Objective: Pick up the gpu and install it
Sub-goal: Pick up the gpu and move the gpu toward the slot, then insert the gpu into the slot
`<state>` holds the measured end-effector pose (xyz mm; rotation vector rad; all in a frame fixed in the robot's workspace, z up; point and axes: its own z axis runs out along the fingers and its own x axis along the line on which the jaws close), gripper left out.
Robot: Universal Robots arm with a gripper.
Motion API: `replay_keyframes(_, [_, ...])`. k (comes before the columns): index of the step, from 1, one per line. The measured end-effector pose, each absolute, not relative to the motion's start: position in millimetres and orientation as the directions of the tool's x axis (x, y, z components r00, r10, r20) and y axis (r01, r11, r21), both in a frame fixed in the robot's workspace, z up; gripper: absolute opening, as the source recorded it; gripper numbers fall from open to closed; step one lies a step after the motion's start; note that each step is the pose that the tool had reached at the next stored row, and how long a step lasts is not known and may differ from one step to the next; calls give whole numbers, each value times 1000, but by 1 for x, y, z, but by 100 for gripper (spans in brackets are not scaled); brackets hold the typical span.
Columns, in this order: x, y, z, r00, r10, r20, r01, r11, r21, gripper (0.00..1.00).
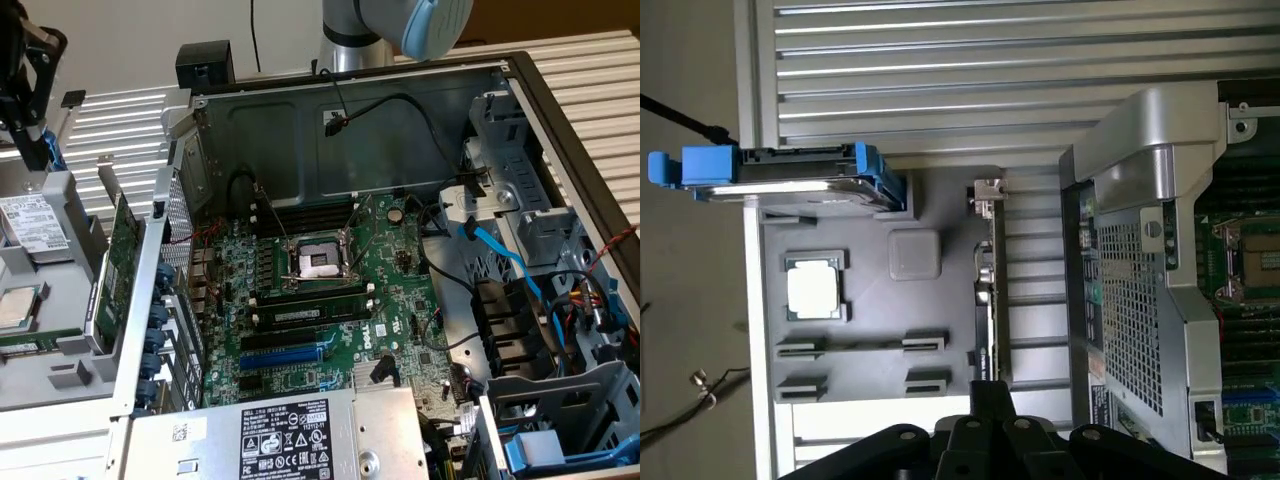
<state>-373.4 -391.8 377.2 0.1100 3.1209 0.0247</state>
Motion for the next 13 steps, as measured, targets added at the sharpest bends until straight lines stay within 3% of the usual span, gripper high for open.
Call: replay_keyframes(13, [-375, -392, 372, -997, 71, -20, 70, 997, 17, 11])
